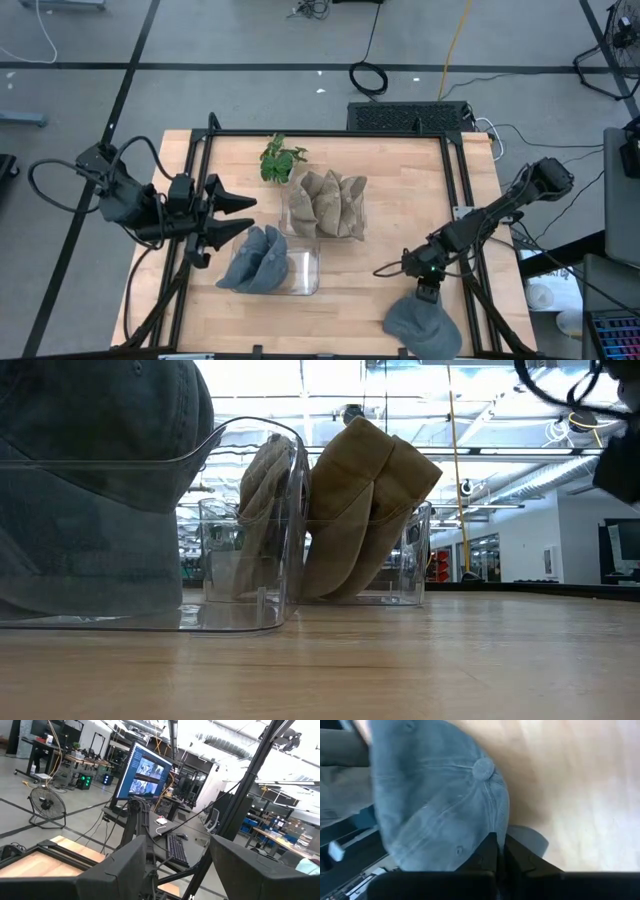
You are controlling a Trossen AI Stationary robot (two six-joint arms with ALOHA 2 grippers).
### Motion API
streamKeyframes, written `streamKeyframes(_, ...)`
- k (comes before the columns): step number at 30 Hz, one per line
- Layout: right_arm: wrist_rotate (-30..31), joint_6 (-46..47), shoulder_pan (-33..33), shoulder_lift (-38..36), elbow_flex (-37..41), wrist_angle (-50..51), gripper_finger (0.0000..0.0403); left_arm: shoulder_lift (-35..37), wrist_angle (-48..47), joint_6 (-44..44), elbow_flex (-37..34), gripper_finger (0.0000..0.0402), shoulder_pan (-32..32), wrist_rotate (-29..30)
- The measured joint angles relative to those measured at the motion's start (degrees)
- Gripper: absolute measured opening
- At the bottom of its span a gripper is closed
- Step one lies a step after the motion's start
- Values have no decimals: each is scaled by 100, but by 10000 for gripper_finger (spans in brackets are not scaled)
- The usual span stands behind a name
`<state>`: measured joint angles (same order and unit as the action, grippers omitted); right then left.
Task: Pick & Place hat
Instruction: Put the blue cap into the bottom transparent bin
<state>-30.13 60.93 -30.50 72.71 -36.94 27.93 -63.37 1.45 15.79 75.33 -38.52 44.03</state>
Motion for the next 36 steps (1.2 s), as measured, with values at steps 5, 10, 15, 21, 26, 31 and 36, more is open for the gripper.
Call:
streamKeyframes(5,17,-57,20,-332,-286,158,1,2,11,163,0,230,8,0)
streamKeyframes(10,193,-31,85,-737,-650,631,0,7,16,321,0,230,167,-4)
streamKeyframes(15,610,-54,157,-1122,-1087,1306,0,7,8,387,0,230,388,-94)
streamKeyframes(21,1409,-261,201,-1505,-1471,1835,0,7,11,393,1,230,648,-320)
streamKeyframes(26,2137,-751,203,-1681,-1752,1888,0,7,12,404,1,230,781,-360)
streamKeyframes(31,2739,-1319,203,-1781,-2026,1895,0,8,13,443,1,230,847,-360)
streamKeyframes(36,3139,-1938,203,-1908,-2216,1837,0,7,11,540,0,230,850,-356)
